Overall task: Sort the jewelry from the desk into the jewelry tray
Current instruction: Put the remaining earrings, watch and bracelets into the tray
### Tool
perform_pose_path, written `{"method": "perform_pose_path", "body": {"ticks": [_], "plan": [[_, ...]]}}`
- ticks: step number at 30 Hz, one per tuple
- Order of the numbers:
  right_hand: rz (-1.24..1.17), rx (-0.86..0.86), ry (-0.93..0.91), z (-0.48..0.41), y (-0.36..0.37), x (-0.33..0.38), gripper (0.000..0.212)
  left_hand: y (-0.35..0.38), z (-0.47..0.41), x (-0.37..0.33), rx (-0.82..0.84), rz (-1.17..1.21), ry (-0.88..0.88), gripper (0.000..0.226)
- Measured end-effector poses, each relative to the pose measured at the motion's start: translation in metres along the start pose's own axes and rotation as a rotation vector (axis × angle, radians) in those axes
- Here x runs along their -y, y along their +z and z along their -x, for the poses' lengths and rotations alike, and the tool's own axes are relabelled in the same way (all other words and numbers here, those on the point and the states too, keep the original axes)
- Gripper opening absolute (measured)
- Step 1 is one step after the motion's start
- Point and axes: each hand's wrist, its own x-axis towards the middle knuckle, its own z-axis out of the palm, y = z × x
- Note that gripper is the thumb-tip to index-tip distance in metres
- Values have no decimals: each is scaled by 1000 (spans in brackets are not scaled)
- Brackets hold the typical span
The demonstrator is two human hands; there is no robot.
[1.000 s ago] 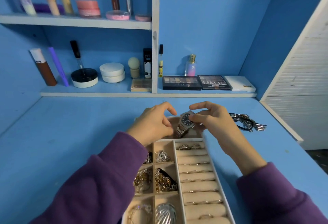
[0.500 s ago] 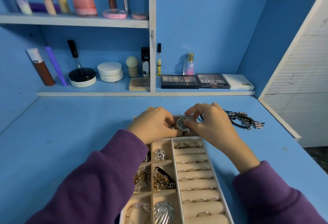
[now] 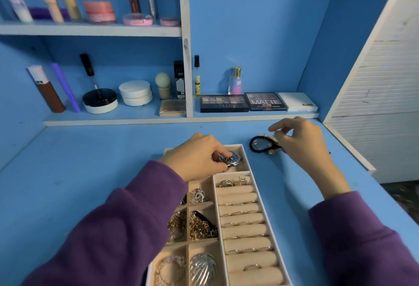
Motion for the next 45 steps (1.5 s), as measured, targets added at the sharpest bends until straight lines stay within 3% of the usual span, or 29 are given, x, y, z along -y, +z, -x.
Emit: {"method": "perform_pose_path", "body": {"ticks": [4,8,14,16,21,24,30,34,39,45], "plan": [[118,78,-7,-5,-5,-21,15,-3,-2,-2,33,-13,-1,32],[119,214,-140,0,-3,-17,19,-8,-6,-7,-2,-33,-3,22],[328,193,-254,1,10,-15,18,-12,-17,-20,-107,-20,43,18],[222,121,-218,-2,7,-16,14,-12,-22,-25,-124,-7,57,17],[-351,-124,38,-10,-12,-16,8,-3,-44,-39,-119,-4,102,18],[-527,-275,143,-11,-21,-20,8,9,-61,-47,-67,-44,153,21],[-510,-450,246,-17,-29,-34,6,35,-91,-71,-42,-83,268,25],[-482,-460,279,-18,-28,-41,11,52,-105,-91,-2,-223,340,27],[-476,-454,282,-19,-26,-43,13,62,-110,-101,-91,-336,360,10],[-483,-421,236,-15,-20,-30,11,18,-87,-88,-81,24,231,6]]}}
